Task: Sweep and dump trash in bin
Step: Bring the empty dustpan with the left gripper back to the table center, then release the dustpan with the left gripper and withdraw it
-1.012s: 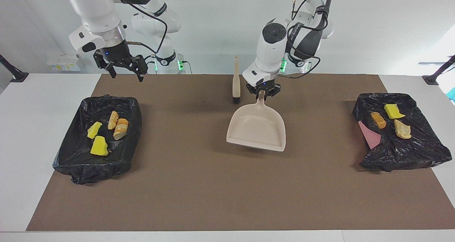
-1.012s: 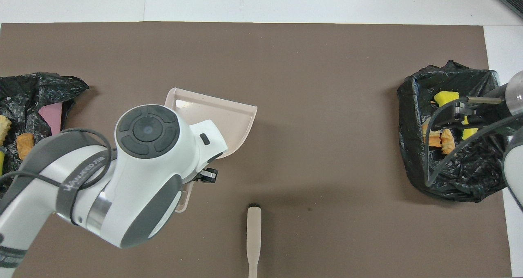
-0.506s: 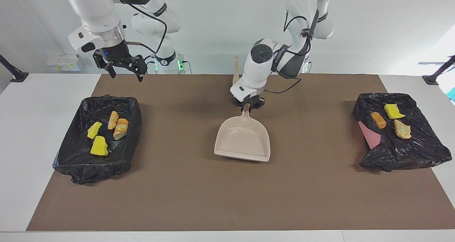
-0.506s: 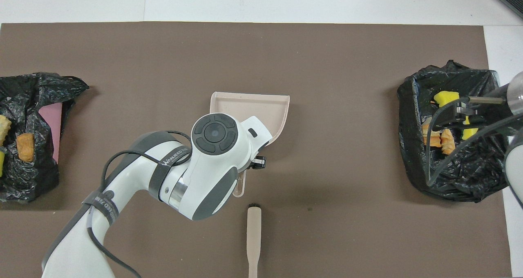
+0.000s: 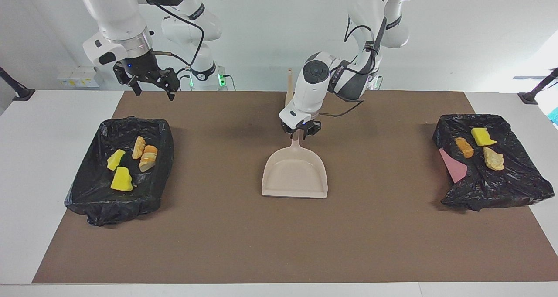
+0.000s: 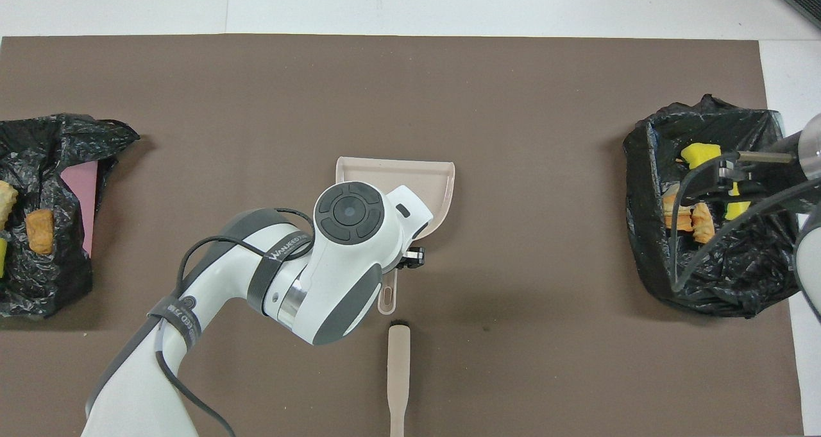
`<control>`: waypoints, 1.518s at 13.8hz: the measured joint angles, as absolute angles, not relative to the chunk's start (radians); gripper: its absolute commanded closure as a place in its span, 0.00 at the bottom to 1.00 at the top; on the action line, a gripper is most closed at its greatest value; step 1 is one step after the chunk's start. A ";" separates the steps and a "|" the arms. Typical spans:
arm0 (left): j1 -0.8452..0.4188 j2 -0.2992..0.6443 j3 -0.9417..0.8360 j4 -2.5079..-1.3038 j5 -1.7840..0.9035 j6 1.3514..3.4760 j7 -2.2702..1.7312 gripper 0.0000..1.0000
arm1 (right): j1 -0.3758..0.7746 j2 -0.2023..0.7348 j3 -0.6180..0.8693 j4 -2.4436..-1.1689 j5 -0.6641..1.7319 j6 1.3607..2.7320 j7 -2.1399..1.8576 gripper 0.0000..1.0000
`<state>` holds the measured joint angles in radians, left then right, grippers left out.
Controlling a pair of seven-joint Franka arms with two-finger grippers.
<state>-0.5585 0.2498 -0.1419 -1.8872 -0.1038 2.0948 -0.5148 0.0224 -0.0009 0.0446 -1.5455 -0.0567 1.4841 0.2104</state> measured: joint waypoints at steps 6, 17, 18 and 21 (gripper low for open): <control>-0.452 0.207 -0.116 -1.846 -0.103 2.097 -0.510 0.00 | 0.022 -0.001 0.045 -1.546 -0.057 1.484 0.210 0.00; -0.155 0.137 -0.107 -1.694 -0.090 1.984 -0.160 0.00 | 0.016 -0.002 0.045 -1.546 -0.057 1.484 0.198 0.00; -0.123 0.137 -0.106 -1.680 -0.090 1.965 -0.118 0.00 | 0.016 -0.002 0.045 -1.546 -0.057 1.484 0.198 0.00; -0.039 0.136 -0.104 -1.645 -0.089 1.914 -0.031 0.00 | 0.016 -0.002 0.045 -1.546 -0.057 1.484 0.198 0.00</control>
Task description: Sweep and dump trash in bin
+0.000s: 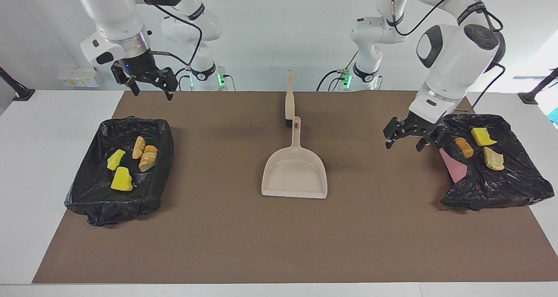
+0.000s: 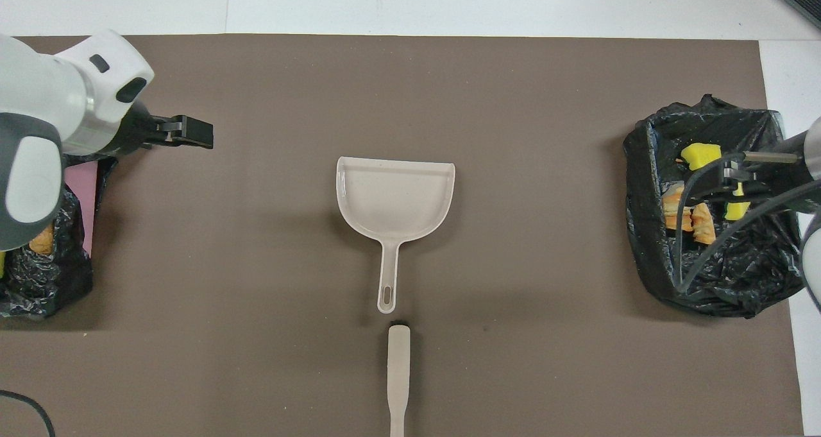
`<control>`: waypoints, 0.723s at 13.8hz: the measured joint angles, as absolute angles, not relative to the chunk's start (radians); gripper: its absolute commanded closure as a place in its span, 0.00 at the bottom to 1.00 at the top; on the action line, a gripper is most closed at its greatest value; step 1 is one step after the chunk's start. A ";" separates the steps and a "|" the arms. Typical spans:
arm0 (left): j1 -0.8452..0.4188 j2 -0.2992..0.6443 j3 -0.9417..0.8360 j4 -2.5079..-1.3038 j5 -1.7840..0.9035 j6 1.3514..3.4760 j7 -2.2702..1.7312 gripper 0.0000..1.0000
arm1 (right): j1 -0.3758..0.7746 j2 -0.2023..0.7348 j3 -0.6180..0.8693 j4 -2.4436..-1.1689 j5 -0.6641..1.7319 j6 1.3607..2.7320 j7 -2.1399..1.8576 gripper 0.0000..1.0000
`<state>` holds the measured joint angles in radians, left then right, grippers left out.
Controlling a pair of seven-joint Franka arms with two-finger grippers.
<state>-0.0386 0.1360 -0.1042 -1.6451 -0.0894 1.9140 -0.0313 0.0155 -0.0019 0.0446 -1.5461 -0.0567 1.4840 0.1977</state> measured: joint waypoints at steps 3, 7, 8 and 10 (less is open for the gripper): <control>0.026 0.115 -0.103 -1.622 -0.080 1.858 0.013 0.00 | 0.016 -0.002 0.045 -1.546 -0.057 1.484 0.198 0.00; 0.048 0.042 -0.094 -1.616 -0.060 1.776 0.015 0.00 | 0.016 -0.002 0.045 -1.546 -0.057 1.484 0.198 0.00; 0.048 0.028 -0.091 -1.616 -0.058 1.747 0.015 0.00 | 0.016 -0.002 0.045 -1.546 -0.057 1.484 0.198 0.00; 0.048 0.014 -0.085 -1.615 -0.056 1.685 0.031 0.00 | 0.016 -0.002 0.045 -1.546 -0.057 1.484 0.198 0.00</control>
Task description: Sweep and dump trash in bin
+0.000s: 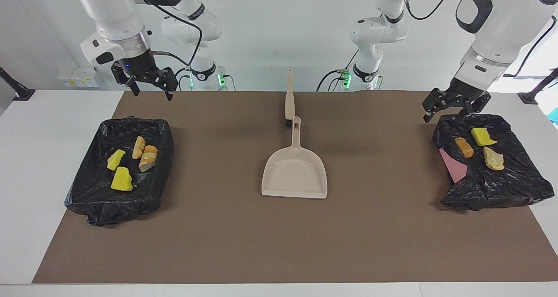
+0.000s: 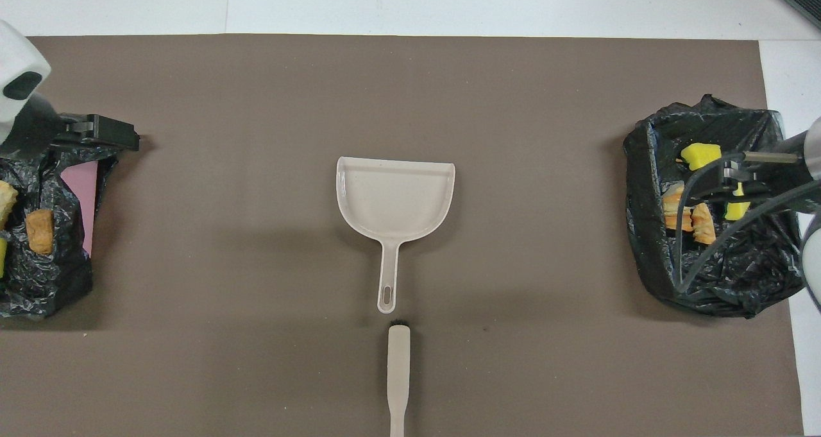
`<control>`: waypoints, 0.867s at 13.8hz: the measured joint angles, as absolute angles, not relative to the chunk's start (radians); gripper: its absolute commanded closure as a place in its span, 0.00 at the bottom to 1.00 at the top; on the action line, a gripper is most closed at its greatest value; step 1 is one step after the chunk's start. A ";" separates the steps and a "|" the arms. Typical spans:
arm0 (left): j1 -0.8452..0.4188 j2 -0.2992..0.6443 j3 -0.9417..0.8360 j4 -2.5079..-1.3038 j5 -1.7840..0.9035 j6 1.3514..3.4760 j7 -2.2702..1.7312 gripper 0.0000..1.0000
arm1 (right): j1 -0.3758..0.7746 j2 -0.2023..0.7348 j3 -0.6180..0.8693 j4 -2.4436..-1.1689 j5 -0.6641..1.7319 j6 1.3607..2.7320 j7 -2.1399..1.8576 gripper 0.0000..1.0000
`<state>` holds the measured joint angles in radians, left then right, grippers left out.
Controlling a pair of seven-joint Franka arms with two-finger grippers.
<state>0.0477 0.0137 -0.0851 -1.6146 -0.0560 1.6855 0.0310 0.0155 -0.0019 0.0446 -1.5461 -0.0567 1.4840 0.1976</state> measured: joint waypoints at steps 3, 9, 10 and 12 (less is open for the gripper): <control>0.053 -0.011 -0.083 -1.601 -0.047 1.631 0.089 0.00 | 0.015 -0.002 0.045 -1.546 -0.057 1.484 0.198 0.00; 0.064 -0.033 -0.086 -1.601 -0.004 1.584 0.124 0.00 | 0.015 -0.002 0.045 -1.546 -0.057 1.484 0.198 0.00; 0.064 -0.033 -0.088 -1.600 0.002 1.571 0.126 0.00 | 0.014 -0.002 0.045 -1.546 -0.057 1.484 0.198 0.00; 0.063 -0.033 -0.092 -1.594 0.008 1.553 0.127 0.00 | 0.009 -0.002 0.045 -1.546 -0.057 1.484 0.198 0.00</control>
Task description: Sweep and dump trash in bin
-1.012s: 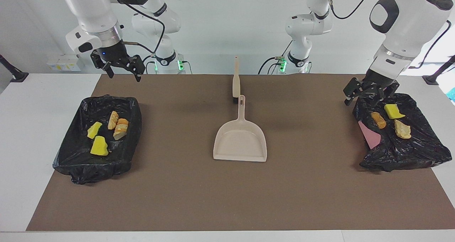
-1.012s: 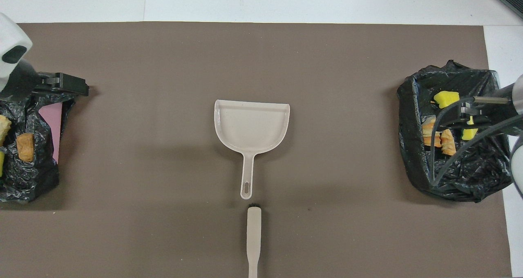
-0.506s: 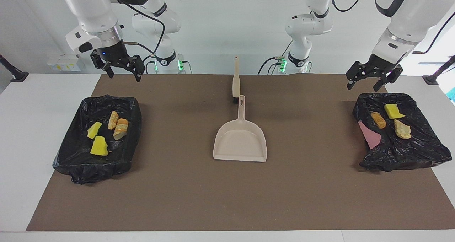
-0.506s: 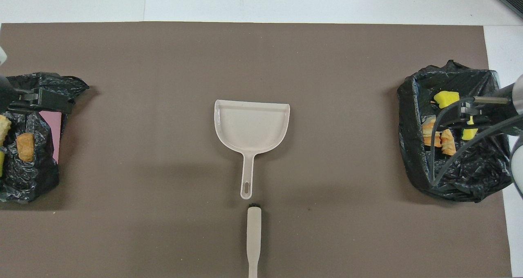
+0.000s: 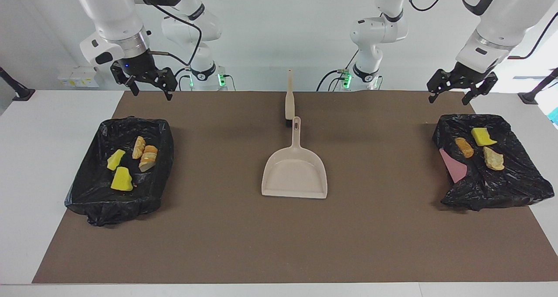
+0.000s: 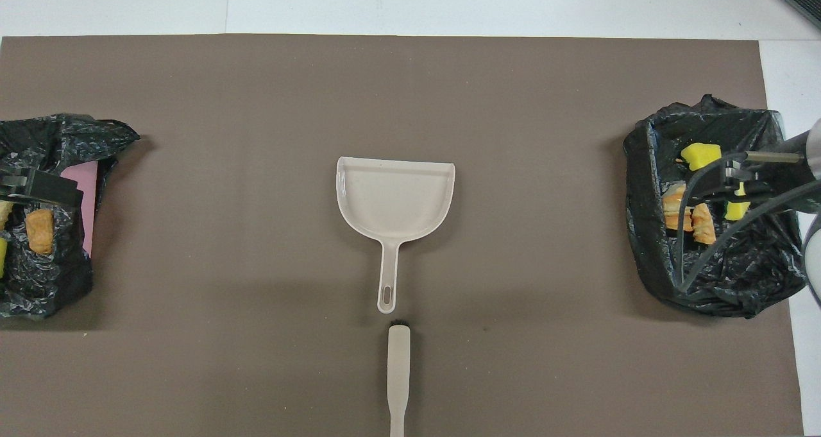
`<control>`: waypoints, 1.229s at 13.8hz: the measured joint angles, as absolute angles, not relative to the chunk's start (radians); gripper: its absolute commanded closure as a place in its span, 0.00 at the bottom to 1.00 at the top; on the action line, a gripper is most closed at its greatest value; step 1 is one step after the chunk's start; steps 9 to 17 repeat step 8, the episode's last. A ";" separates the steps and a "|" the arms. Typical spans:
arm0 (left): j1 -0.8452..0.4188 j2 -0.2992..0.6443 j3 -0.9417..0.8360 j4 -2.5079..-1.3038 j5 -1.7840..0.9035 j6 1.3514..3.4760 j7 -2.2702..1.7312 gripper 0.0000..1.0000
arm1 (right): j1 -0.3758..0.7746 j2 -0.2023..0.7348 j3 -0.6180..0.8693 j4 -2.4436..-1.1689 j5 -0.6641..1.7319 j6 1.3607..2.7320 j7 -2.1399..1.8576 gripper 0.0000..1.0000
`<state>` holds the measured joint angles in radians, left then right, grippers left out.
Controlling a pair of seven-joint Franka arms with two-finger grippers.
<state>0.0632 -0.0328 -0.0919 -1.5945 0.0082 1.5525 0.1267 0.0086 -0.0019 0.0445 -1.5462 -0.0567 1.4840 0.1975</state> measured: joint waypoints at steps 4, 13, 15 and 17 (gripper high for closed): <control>0.063 -0.031 -0.094 -1.589 0.009 1.544 0.128 0.00 | 0.007 -0.002 0.045 -1.546 -0.057 1.478 0.198 0.00; 0.062 -0.031 -0.095 -1.588 0.009 1.543 0.128 0.00 | 0.007 -0.012 0.047 -1.541 -0.057 1.468 0.198 0.00; 0.062 -0.031 -0.095 -1.588 0.009 1.543 0.128 0.00 | 0.007 -0.012 0.047 -1.541 -0.057 1.468 0.198 0.00; 0.062 -0.031 -0.095 -1.588 0.009 1.543 0.128 0.00 | 0.007 -0.012 0.047 -1.541 -0.057 1.468 0.198 0.00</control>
